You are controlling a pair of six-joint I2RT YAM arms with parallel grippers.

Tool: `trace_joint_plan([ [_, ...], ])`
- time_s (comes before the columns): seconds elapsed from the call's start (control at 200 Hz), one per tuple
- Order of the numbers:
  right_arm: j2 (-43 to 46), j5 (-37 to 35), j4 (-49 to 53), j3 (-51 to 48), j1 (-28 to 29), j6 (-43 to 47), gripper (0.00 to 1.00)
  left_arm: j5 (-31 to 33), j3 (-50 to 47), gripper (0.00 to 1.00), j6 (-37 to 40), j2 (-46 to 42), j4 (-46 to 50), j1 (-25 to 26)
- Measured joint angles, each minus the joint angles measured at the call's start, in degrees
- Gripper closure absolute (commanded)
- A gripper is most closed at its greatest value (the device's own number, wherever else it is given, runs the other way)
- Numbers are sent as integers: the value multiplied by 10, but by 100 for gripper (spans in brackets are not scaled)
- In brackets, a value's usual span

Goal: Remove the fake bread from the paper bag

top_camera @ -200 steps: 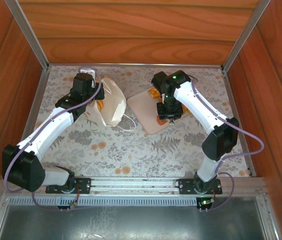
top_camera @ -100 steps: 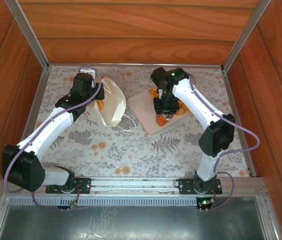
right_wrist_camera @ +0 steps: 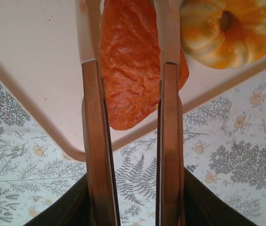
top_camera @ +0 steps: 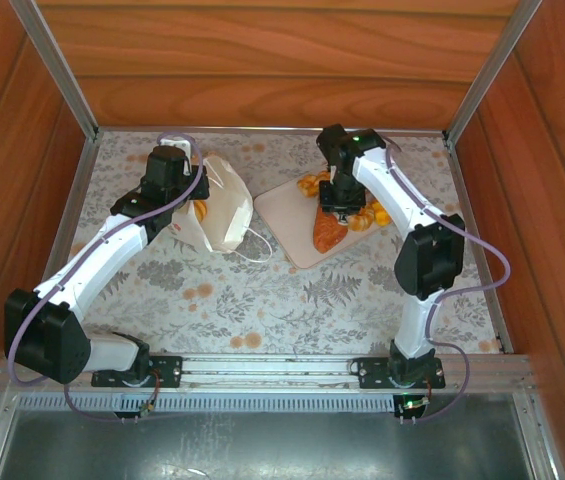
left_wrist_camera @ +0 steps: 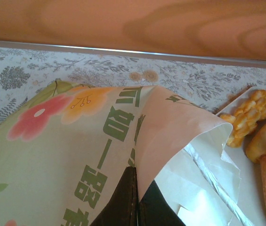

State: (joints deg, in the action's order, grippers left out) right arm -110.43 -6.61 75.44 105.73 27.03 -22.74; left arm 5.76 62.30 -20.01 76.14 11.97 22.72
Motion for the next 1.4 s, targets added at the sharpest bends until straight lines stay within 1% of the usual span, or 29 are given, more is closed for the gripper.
trace_joint_plan([
  [0.17,-1,23,-13,-5,0,7,58,0,0,100,0,0,0,0],
  [0.42,-1,52,-28,-37,0,15,58,3,-1,100,0,0,-2,0],
  [0.805,0,77,-42,-59,19,17,59,4,-3,100,0,-1,-4,0],
  [1.105,3,80,-43,-59,25,17,61,4,-11,100,0,-14,-3,0],
  [1.244,23,97,-48,-64,32,16,61,4,-12,100,0,-16,-4,0],
  [1.399,62,120,-61,-107,46,11,61,4,-12,100,0,-16,-3,0],
])
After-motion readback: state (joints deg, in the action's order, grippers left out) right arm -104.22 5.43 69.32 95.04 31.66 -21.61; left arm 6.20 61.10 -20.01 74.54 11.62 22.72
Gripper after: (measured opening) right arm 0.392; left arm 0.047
